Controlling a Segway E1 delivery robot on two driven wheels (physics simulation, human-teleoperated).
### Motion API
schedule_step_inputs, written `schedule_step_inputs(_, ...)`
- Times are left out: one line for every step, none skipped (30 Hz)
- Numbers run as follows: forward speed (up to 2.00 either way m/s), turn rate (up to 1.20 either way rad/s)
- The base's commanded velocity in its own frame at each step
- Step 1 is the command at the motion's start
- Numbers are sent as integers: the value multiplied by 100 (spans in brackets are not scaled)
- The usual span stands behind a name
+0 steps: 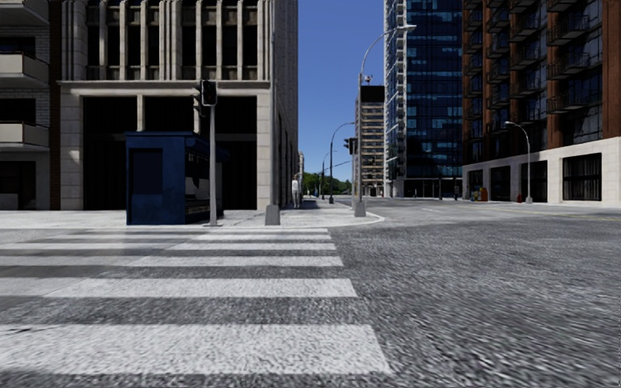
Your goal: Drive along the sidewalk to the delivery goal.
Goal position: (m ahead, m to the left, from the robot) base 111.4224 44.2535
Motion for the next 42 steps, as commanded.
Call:
schedule_step_inputs(200, 0)
schedule_step_inputs(200, 0)
schedule_step_inputs(200, 0)
schedule_step_inputs(200, 0)
schedule_step_inputs(200, 0)
schedule_step_inputs(200, 0)
schedule_step_inputs(200, 0)
schedule_step_inputs(200, 0)
schedule_step_inputs(200, 3)
schedule_step_inputs(200, 3)
schedule_step_inputs(200, 24)
schedule_step_inputs(200, 37)
schedule_step_inputs(200, 31)
schedule_step_inputs(200, 31)
schedule_step_inputs(200, 0)
schedule_step_inputs(200, 0)
schedule_step_inputs(200, 0)
schedule_step_inputs(200, 0)
schedule_step_inputs(200, 0)
schedule_step_inputs(200, 0)
schedule_step_inputs(200, 0)
schedule_step_inputs(200, 0)
schedule_step_inputs(200, 0)
schedule_step_inputs(200, 0)
schedule_step_inputs(200, 0)
schedule_step_inputs(200, 0)
schedule_step_inputs(200, 0)
schedule_step_inputs(200, 0)
schedule_step_inputs(200, 0)
schedule_step_inputs(200, 0)
schedule_step_inputs(200, 0)
schedule_step_inputs(200, 0)
schedule_step_inputs(200, 0)
schedule_step_inputs(200, 0)
schedule_step_inputs(200, 0)
schedule_step_inputs(200, 0)
schedule_step_inputs(200, 0)
schedule_step_inputs(200, 0)
schedule_step_inputs(200, 0)
schedule_step_inputs(200, 0)
schedule_step_inputs(200, 0)
schedule_step_inputs(200, 0)
